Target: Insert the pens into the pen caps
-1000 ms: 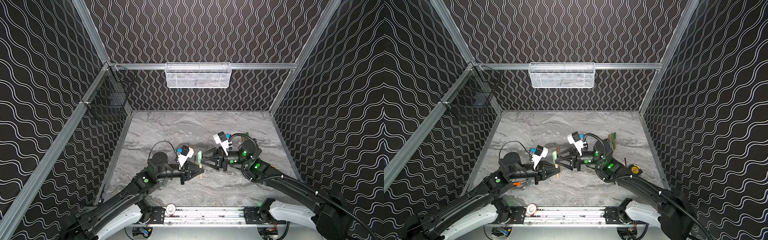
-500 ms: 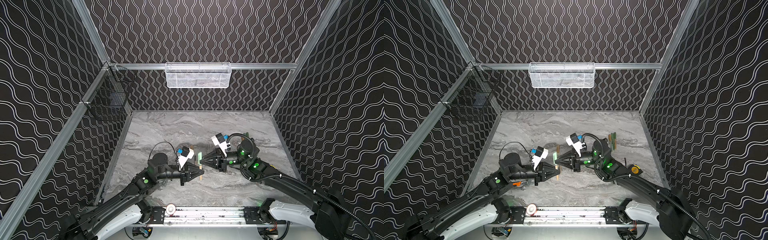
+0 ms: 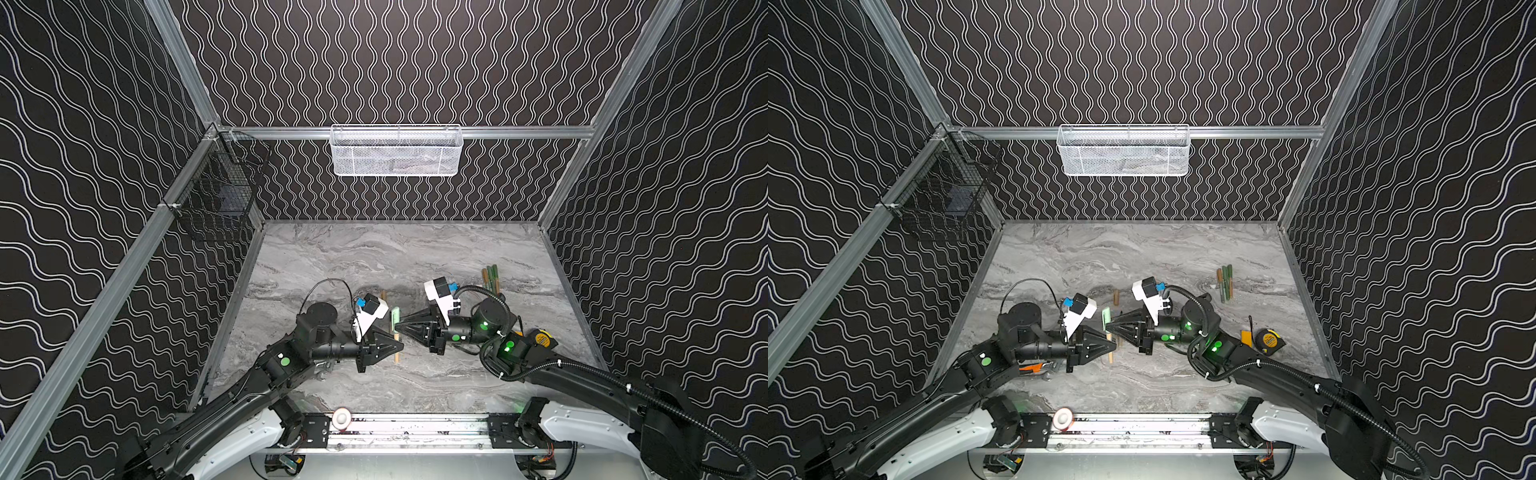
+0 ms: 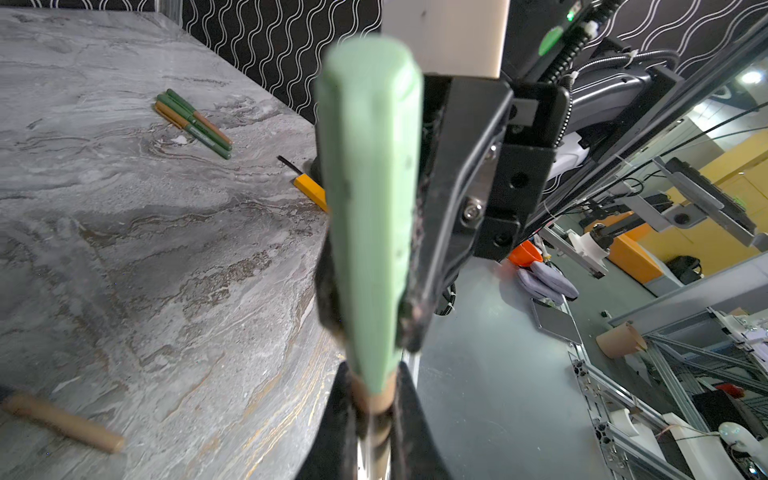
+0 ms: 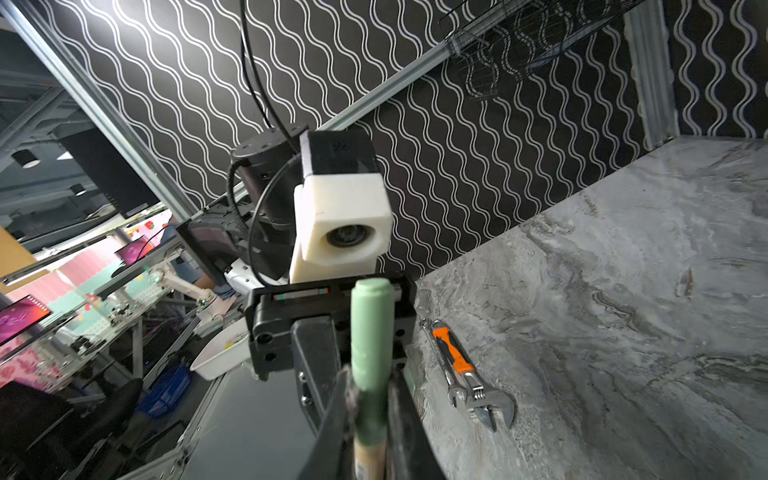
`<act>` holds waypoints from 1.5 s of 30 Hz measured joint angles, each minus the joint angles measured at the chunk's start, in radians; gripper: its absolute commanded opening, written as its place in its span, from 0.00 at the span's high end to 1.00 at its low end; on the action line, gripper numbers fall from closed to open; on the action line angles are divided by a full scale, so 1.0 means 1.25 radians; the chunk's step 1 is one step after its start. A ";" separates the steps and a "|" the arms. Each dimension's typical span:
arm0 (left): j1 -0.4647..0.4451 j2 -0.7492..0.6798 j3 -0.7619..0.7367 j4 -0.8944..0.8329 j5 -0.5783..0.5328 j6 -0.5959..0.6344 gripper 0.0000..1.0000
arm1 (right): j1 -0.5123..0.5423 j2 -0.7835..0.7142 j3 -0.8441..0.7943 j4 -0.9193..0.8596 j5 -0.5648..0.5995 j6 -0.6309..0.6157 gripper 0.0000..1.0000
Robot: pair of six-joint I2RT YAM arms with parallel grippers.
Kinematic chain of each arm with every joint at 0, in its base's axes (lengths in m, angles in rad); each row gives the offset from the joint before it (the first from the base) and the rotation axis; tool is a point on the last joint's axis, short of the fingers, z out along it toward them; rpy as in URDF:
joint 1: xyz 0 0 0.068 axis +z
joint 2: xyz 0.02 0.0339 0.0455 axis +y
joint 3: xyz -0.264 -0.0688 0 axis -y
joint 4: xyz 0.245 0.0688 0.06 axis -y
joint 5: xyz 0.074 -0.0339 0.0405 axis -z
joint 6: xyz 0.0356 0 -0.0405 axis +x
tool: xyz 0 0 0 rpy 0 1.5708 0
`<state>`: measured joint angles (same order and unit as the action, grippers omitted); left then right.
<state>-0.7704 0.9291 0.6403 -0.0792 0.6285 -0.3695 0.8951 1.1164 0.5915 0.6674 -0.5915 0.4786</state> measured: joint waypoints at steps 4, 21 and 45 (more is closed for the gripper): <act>0.000 0.000 0.011 -0.029 -0.030 0.009 1.00 | 0.036 -0.002 -0.009 0.004 0.094 0.001 1.00; 0.000 -0.027 0.022 -0.089 -0.132 0.033 1.00 | 0.124 -0.005 -0.025 -0.004 0.334 0.045 1.00; 0.001 -0.037 0.026 -0.056 -0.216 0.057 0.53 | 0.182 0.006 0.064 -0.175 0.536 0.090 1.00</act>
<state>-0.7696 0.8829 0.6724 -0.1486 0.3588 -0.2977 1.1221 1.1244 0.6720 0.4492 0.0788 0.5915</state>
